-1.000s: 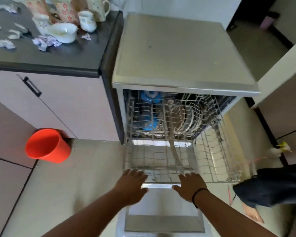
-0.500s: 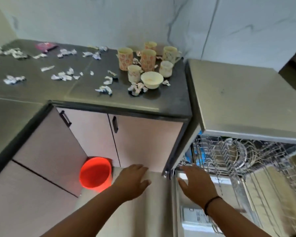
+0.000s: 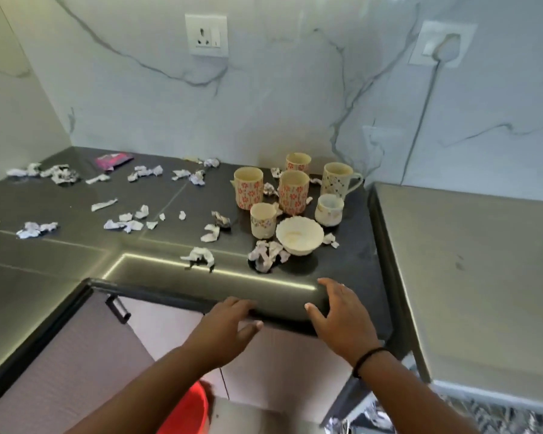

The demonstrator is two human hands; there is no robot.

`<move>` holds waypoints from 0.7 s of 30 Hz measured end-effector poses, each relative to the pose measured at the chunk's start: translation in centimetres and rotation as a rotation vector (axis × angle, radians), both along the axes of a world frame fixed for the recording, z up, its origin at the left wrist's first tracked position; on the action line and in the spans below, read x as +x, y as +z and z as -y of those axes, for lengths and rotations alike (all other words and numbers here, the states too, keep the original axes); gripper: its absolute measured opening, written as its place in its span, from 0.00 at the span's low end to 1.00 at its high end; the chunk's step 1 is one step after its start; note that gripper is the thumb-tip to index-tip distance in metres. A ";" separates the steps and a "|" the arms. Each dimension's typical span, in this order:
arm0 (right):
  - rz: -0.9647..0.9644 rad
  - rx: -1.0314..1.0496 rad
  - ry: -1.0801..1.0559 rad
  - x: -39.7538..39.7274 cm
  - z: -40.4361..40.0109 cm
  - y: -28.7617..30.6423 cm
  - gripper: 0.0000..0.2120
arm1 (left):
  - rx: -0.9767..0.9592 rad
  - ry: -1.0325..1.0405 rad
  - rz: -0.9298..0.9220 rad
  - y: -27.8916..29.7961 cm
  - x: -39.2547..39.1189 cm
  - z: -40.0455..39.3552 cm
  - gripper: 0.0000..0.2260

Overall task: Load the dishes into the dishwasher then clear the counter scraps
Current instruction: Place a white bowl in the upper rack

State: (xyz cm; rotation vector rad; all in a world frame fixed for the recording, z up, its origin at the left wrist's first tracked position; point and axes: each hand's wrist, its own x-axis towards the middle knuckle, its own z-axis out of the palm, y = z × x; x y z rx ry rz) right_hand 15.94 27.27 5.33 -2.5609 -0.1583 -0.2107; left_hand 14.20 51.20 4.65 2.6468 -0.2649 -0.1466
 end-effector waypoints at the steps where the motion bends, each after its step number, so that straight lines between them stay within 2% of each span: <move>1: -0.031 0.024 0.009 1.4 0.0 0.2 0.28 | -0.016 0.041 0.008 0.4 1.0 -0.1 0.21; 6: -0.159 0.221 0.006 9.0 0.5 1.4 0.43 | -0.147 0.190 0.034 3.0 6.2 1.3 0.13; 10: -0.286 0.403 -0.030 12.6 0.3 1.0 0.53 | -0.296 0.244 -0.027 4.6 9.7 3.5 0.15; 16: -0.341 0.419 -0.033 14.2 0.6 0.1 0.57 | -0.357 0.224 -0.080 5.9 15.0 6.8 0.22; 19: -0.355 0.459 -0.042 14.8 0.7 0.1 0.59 | -0.343 0.234 -0.177 5.6 17.0 7.7 0.26; 21: -0.358 0.443 -0.025 14.9 0.4 0.6 0.59 | -0.418 0.270 -0.231 5.4 17.5 8.1 0.25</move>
